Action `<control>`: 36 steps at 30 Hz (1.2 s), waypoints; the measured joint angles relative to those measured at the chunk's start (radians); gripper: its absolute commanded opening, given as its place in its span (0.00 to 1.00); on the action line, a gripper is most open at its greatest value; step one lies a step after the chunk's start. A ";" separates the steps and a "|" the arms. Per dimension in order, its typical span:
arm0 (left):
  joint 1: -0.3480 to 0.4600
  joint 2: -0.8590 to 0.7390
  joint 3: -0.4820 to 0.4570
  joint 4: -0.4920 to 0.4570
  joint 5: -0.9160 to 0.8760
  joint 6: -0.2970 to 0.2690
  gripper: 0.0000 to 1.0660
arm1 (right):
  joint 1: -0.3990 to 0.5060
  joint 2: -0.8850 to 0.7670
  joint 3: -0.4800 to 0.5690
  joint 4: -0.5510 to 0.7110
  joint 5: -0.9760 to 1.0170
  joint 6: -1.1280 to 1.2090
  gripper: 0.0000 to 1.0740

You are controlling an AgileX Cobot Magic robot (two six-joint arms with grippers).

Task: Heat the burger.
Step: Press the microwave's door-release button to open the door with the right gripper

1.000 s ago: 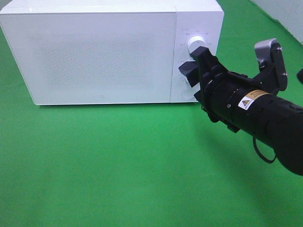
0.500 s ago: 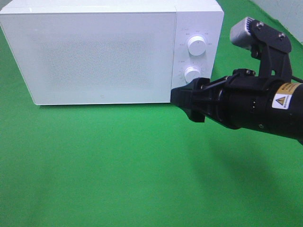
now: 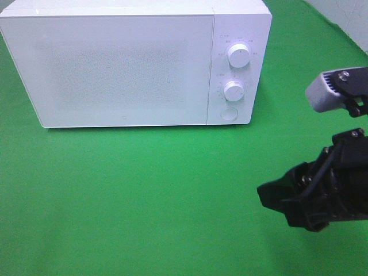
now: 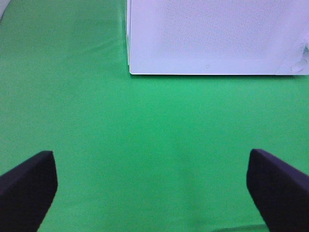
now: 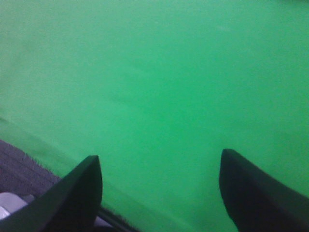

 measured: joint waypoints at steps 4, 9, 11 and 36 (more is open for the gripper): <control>0.000 0.000 0.000 0.000 0.000 0.000 0.94 | 0.000 -0.051 -0.041 -0.012 0.123 -0.004 0.62; 0.000 0.000 0.000 0.000 0.000 0.000 0.94 | 0.000 -0.135 -0.148 -0.072 0.339 -0.025 0.62; 0.000 0.000 0.000 0.000 0.000 0.000 0.94 | 0.000 -0.163 -0.169 -0.102 0.403 -0.026 0.62; 0.000 0.000 0.000 0.000 0.000 0.000 0.94 | -0.323 -0.785 -0.015 -0.136 0.542 -0.070 0.62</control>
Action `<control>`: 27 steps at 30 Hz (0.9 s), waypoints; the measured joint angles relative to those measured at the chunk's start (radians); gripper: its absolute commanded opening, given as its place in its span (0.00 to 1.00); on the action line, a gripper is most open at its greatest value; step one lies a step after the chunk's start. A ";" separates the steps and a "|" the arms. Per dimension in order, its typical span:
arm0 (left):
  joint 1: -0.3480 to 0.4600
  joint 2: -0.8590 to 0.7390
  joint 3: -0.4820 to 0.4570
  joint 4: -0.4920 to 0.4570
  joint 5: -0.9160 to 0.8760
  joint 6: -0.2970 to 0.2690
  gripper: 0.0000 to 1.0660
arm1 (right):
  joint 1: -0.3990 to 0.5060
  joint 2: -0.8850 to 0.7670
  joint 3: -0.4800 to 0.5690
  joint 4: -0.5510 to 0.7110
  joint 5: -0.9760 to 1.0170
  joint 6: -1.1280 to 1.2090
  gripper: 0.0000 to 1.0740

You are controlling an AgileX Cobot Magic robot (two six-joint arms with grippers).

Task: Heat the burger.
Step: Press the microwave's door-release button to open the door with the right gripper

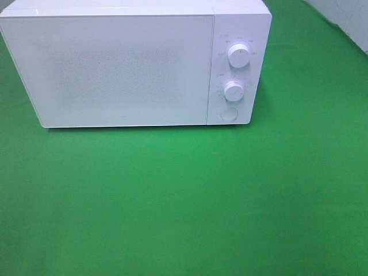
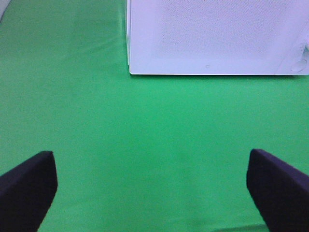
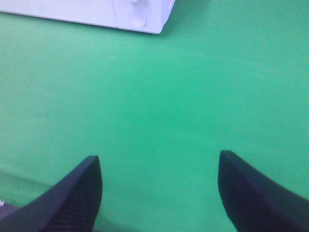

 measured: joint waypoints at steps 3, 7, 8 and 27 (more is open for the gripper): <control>0.000 0.000 0.000 0.000 0.000 0.000 0.94 | -0.041 -0.046 0.001 0.000 -0.004 0.000 0.62; 0.000 0.000 0.000 0.000 0.000 0.000 0.94 | -0.176 -0.163 0.003 0.003 -0.007 -0.009 0.62; 0.000 0.000 0.000 0.000 0.000 0.000 0.94 | -0.176 -0.163 0.003 0.003 -0.007 -0.009 0.62; 0.000 0.000 0.000 0.000 0.000 0.000 0.94 | -0.217 -0.164 0.003 0.007 -0.007 -0.026 0.62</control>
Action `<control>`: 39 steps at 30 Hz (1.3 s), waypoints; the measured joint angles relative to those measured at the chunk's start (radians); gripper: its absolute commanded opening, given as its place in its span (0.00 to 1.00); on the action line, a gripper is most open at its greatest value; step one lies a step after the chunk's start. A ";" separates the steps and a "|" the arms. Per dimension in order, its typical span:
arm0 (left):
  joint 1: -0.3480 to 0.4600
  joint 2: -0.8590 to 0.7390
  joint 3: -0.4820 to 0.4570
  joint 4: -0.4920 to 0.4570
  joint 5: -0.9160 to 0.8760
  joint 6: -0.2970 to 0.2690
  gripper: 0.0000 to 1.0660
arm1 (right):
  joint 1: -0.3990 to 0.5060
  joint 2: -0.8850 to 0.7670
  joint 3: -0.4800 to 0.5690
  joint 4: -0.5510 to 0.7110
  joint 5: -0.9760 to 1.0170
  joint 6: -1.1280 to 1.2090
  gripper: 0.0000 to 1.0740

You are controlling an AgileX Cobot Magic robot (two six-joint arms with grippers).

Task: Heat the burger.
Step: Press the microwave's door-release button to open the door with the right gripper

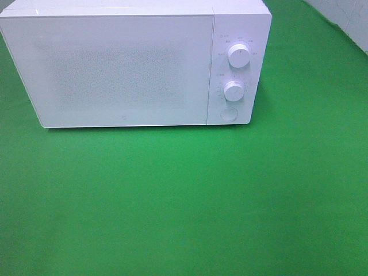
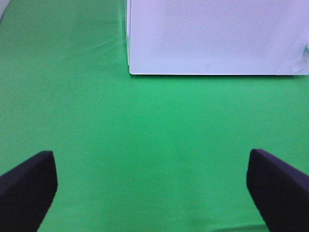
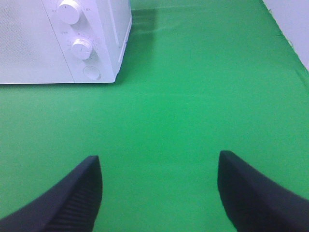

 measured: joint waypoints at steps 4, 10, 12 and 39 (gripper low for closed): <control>0.000 0.000 0.000 0.000 0.000 0.000 0.94 | 0.000 0.000 0.000 0.000 0.000 0.000 0.62; 0.000 0.000 0.000 0.000 0.000 0.000 0.94 | 0.000 0.000 0.000 0.000 -0.001 0.000 0.62; 0.000 0.000 0.000 0.000 0.000 0.000 0.94 | 0.000 0.000 -0.005 -0.001 -0.015 0.000 0.62; 0.000 0.000 0.000 0.000 0.000 0.000 0.94 | 0.000 0.387 0.148 -0.001 -0.698 0.047 0.62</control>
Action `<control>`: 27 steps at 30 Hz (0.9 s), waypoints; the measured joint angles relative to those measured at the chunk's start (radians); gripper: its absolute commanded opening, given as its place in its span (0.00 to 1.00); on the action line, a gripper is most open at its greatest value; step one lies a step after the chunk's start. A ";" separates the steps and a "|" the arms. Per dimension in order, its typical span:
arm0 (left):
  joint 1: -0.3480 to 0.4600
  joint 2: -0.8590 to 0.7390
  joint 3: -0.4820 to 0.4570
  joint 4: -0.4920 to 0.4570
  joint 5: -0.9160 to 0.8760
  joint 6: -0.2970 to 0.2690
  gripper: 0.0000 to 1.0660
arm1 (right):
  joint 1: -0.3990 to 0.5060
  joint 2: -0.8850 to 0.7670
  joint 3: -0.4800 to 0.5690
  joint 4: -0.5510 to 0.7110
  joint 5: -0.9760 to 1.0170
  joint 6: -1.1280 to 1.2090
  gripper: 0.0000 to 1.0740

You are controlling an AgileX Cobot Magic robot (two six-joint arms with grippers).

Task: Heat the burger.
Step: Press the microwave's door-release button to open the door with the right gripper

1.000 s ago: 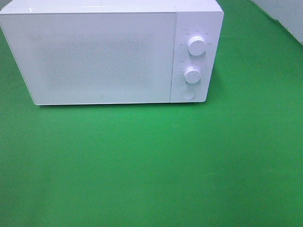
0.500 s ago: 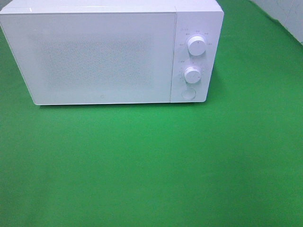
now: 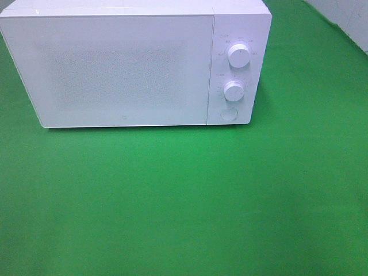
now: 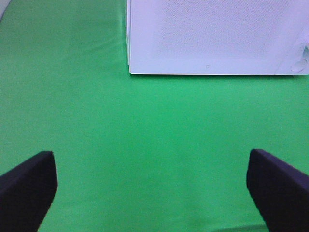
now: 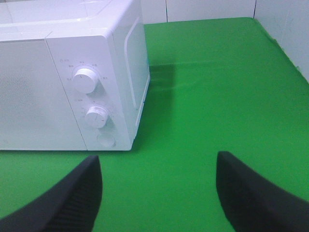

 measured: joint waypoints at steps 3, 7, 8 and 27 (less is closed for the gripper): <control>0.000 0.000 0.000 0.000 0.000 0.000 0.94 | 0.000 0.077 0.000 0.000 -0.090 0.044 0.62; 0.000 0.000 0.000 0.000 0.000 0.000 0.94 | 0.000 0.175 0.000 0.001 -0.192 0.069 0.62; 0.000 0.000 0.000 0.000 0.000 0.000 0.94 | 0.000 0.224 0.003 0.000 -0.247 0.075 0.62; 0.000 0.000 0.000 0.000 0.000 0.000 0.94 | 0.000 0.675 0.093 0.084 -0.881 -0.105 0.57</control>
